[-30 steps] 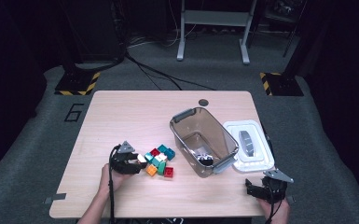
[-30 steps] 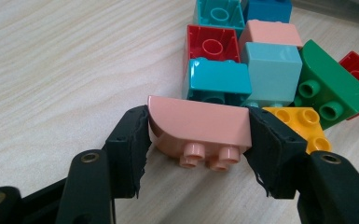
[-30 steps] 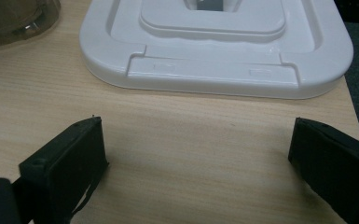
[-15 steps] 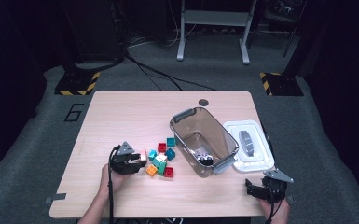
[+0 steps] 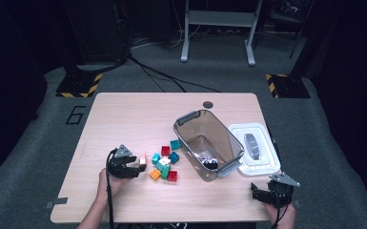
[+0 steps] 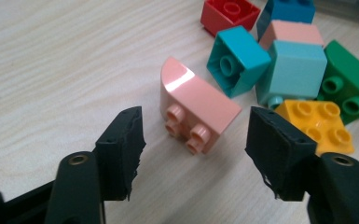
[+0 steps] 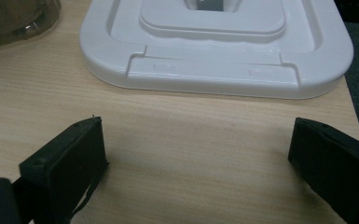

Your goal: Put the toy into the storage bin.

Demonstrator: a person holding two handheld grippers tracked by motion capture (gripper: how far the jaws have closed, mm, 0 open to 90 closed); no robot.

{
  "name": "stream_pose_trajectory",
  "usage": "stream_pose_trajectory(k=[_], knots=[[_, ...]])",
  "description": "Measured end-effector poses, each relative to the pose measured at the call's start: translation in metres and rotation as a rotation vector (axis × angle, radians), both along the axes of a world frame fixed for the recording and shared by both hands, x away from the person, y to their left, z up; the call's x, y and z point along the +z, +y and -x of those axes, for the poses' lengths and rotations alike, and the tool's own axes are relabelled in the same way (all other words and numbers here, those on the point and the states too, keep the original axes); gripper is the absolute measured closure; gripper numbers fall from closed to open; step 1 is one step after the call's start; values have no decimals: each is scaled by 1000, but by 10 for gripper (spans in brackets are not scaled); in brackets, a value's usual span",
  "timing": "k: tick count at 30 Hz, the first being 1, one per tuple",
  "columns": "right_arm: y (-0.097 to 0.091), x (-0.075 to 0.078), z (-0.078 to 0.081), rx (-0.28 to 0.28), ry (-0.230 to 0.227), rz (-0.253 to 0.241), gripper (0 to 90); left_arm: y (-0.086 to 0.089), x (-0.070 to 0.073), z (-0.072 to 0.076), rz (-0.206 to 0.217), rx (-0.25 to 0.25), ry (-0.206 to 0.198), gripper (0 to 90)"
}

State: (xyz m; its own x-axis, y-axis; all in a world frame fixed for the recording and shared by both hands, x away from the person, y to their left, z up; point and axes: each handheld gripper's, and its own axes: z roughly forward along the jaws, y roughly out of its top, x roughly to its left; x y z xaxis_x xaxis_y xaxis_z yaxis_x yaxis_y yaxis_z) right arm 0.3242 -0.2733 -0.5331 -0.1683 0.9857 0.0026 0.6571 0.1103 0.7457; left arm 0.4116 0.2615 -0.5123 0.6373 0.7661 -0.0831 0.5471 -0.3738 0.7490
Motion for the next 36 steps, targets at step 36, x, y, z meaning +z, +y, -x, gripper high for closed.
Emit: stream_pose_trajectory(k=[36], knots=[[0, 0, 0, -5, 0, 0, 38, -7, 19, -8, -33, 26, -1, 563]])
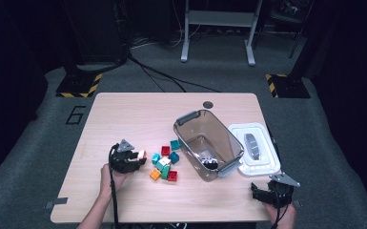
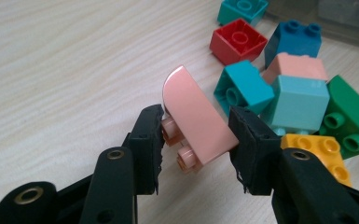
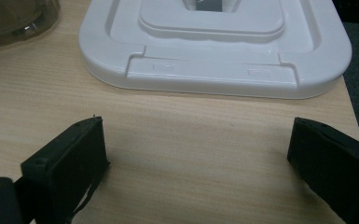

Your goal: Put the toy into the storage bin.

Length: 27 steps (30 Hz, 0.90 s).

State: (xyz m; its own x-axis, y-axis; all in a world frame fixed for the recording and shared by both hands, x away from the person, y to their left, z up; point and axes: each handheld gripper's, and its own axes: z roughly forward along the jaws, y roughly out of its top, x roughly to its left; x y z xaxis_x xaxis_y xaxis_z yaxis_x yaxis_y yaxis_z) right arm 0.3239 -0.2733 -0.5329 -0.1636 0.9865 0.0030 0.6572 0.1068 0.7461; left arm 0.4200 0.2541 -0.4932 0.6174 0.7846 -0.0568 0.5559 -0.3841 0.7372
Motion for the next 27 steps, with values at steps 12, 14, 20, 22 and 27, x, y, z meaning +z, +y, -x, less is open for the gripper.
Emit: stream_pose_trajectory(k=[12, 14, 20, 22, 27], knots=[[0, 0, 0, -1, 0, 0, 39, -8, 37, -6, 36, -30, -46, 563], [0, 0, 0, 0, 0, -1, 39, -11, 43, -8, 39, -41, -54, 564], [0, 0, 0, -1, 0, -1, 39, -21, 66, -12, 35, -71, -91, 564], [0, 0, 0, -1, 0, -1, 39, -25, 74, -14, 29, -81, -99, 563], [0, 0, 0, -2, 0, -2, 38, -40, 94, -20, 33, -106, -134, 563]])
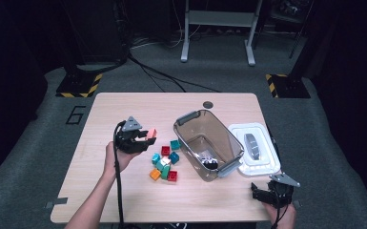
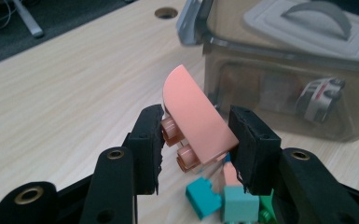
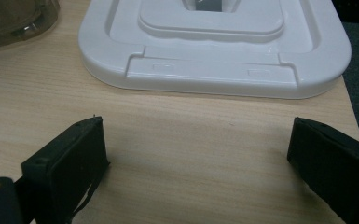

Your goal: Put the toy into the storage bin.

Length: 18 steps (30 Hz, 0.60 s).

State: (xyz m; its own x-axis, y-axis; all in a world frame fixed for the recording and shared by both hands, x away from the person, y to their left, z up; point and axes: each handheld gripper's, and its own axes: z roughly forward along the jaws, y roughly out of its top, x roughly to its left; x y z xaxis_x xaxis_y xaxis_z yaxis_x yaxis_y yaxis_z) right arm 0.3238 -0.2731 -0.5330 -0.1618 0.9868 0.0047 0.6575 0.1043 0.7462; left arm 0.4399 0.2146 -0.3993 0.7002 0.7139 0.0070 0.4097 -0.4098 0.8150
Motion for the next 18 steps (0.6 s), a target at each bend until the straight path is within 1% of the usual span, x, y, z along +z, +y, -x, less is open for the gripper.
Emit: stream_pose_trajectory(k=[1, 2, 3, 4, 5, 6, 7, 9, 12, 13, 14, 15, 17, 18], knots=[[0, 0, 0, 1, 0, 1, 39, -2, 3, -1, -5, -4, -5, 563], [0, 0, 0, 1, 0, 0, 39, -9, 10, -3, -2, -15, -18, 564], [0, 0, 0, 1, 0, 0, 39, -9, 10, -3, -2, -15, -18, 563], [0, 0, 0, 1, 0, 1, 39, -13, 14, -5, -6, -24, -17, 563], [0, 0, 0, 1, 0, 1, 39, -17, 17, -7, -4, -28, -29, 563], [0, 0, 0, 1, 0, 1, 39, -23, 23, -11, -13, -40, -35, 564], [0, 0, 0, 1, 0, 1, 39, -23, 23, -11, -13, -40, -35, 563], [0, 0, 0, 1, 0, 1, 39, -30, 28, -15, -22, -56, -39, 563], [0, 0, 0, -1, 0, 0, 41, -42, 35, -21, -20, -71, -46, 563], [0, 0, 0, -1, -1, 0, 41, -44, 37, -22, -26, -80, -45, 563], [0, 0, 0, -1, -1, 0, 41, -52, 39, -26, -22, -94, -42, 563], [0, 0, 0, -1, -1, 0, 41, -52, 39, -26, -22, -94, -42, 563], [0, 0, 0, -1, -1, 0, 41, -61, 40, -29, -20, -105, -44, 563], [0, 0, 0, -1, -1, 0, 41, -66, 40, -32, -26, -118, -44, 563]])
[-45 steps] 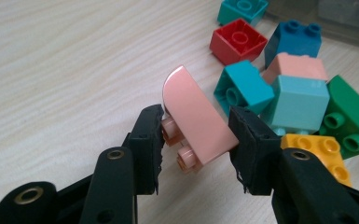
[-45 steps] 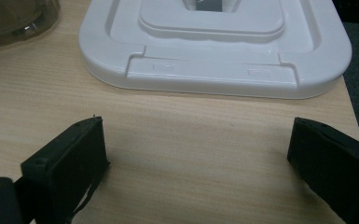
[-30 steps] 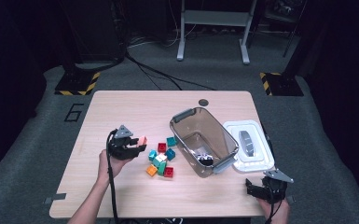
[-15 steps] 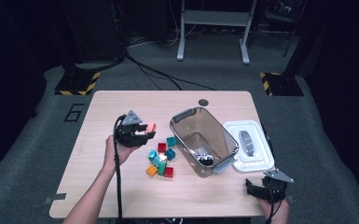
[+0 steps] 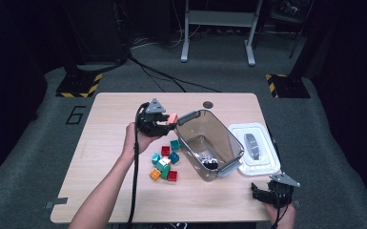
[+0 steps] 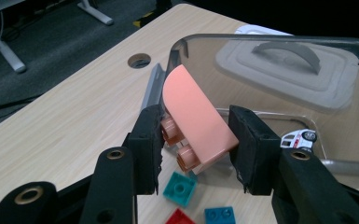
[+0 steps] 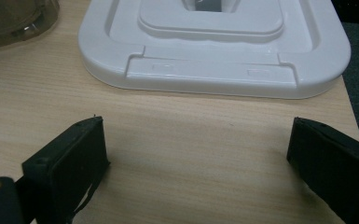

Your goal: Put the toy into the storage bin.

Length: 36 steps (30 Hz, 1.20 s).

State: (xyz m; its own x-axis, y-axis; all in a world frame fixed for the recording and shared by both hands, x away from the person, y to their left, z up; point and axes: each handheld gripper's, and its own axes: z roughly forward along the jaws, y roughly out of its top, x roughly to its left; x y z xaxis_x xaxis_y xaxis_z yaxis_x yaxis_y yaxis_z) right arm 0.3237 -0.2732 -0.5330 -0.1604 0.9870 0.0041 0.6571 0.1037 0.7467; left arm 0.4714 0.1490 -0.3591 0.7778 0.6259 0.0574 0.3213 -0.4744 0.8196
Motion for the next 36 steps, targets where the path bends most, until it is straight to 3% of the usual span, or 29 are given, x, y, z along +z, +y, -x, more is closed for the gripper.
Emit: stream_pose_trajectory(k=[10, 23, 27, 28, 30, 34, 36], knots=[[0, 0, 0, -1, -2, 0, 44, -33, -18, -15, -54, -55, 50, 563], [0, 0, 0, 0, -3, -1, 46, -35, -32, -19, -89, -48, 76, 553], [0, 0, 0, 0, -4, 0, 47, -34, -31, -16, -84, -55, 81, 448], [-1, 0, 0, 1, -8, 1, 52, -31, -28, -12, -66, -58, 73, 386], [-1, 0, 0, 0, -8, 0, 52, -29, -27, -9, -60, -56, 63, 363], [-1, 0, 0, 1, -8, 0, 53, -17, -23, 2, -35, -31, 52, 230], [-1, 0, 0, 2, -8, 1, 53, -8, -23, 6, -21, -19, 60, 209]])
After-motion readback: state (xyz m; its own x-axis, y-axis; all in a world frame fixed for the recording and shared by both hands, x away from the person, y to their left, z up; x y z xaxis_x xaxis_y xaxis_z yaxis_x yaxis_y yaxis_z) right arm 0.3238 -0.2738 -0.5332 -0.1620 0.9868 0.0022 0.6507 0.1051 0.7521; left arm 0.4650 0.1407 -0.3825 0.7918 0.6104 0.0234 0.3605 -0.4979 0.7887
